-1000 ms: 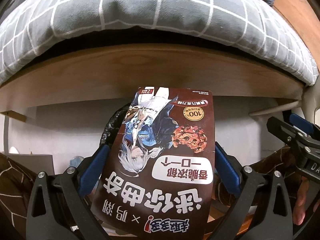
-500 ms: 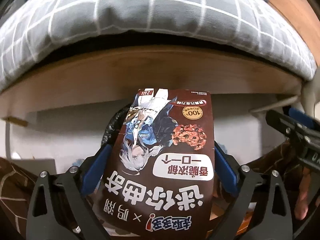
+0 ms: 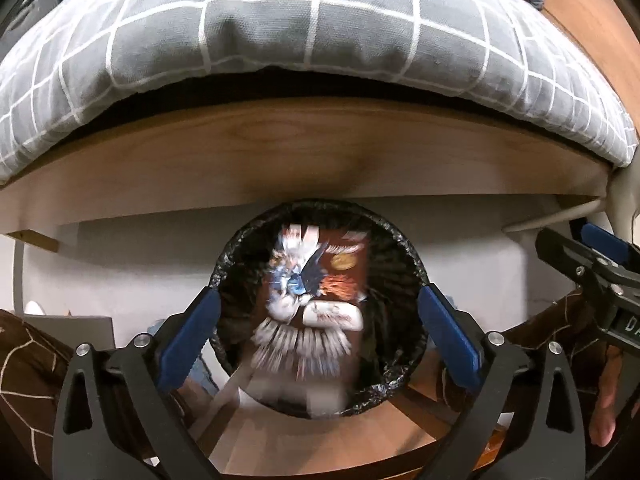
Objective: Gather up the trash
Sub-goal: 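Raise both open tools from the bin back over the bed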
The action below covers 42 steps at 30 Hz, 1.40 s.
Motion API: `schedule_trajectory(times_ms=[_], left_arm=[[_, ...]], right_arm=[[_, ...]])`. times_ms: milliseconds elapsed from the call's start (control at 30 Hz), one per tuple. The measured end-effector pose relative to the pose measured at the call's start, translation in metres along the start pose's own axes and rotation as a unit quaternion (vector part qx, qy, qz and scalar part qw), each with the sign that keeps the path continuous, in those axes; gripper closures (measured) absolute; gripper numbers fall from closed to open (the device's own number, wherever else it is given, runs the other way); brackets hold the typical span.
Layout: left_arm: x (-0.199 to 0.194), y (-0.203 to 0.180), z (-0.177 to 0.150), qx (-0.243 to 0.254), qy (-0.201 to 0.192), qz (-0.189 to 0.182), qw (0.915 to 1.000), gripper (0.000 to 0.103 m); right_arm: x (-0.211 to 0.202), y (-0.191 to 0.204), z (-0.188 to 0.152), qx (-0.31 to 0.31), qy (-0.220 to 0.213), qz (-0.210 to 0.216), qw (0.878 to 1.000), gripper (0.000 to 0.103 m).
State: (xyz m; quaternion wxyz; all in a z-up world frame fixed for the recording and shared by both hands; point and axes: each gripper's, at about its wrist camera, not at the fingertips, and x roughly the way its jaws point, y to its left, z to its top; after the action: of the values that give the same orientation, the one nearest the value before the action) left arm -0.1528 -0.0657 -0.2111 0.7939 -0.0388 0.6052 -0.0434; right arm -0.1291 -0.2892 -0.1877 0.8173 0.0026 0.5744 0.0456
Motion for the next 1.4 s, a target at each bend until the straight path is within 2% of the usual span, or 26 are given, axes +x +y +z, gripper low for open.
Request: schedule_trajectory(times_ms=[67,133,233,433,733,1033,1400], left_arm=[[-0.003,0.000,0.000,-0.004,-0.003,-0.012,0.9999,0.006],[0.000,-0.003,0.000,0.010,-0.006,0.004,0.9999,0.006],[0.002,0.000,0.000,0.006,0.005,-0.002,1.0000,0.006],[-0.014,-0.003,0.004,0.023,-0.017,0.009,0.9995,0.006],[-0.068,0.017,0.029,0.009,-0.073,0.009,0.9972,0.006],[-0.102,0.043,0.087,-0.008,-0.122,0.015,0.9924,0.006],[-0.118,0.057,0.180,-0.018,-0.164,0.024,0.9860,0.006]], right_arm=[[0.000,-0.001,0.000,0.002,0.000,0.000,1.000,0.008],[0.000,-0.001,0.000,0.002,0.000,0.000,1.000,0.008],[-0.001,-0.001,0.001,0.002,-0.001,0.001,1.000,0.008],[-0.002,-0.002,0.002,0.006,-0.003,0.001,1.000,0.008],[-0.038,0.005,0.026,0.002,-0.057,0.002,0.998,0.008],[-0.077,0.027,0.093,-0.028,-0.127,0.002,0.991,0.008],[-0.076,0.050,0.192,-0.041,-0.175,0.000,0.984,0.008]])
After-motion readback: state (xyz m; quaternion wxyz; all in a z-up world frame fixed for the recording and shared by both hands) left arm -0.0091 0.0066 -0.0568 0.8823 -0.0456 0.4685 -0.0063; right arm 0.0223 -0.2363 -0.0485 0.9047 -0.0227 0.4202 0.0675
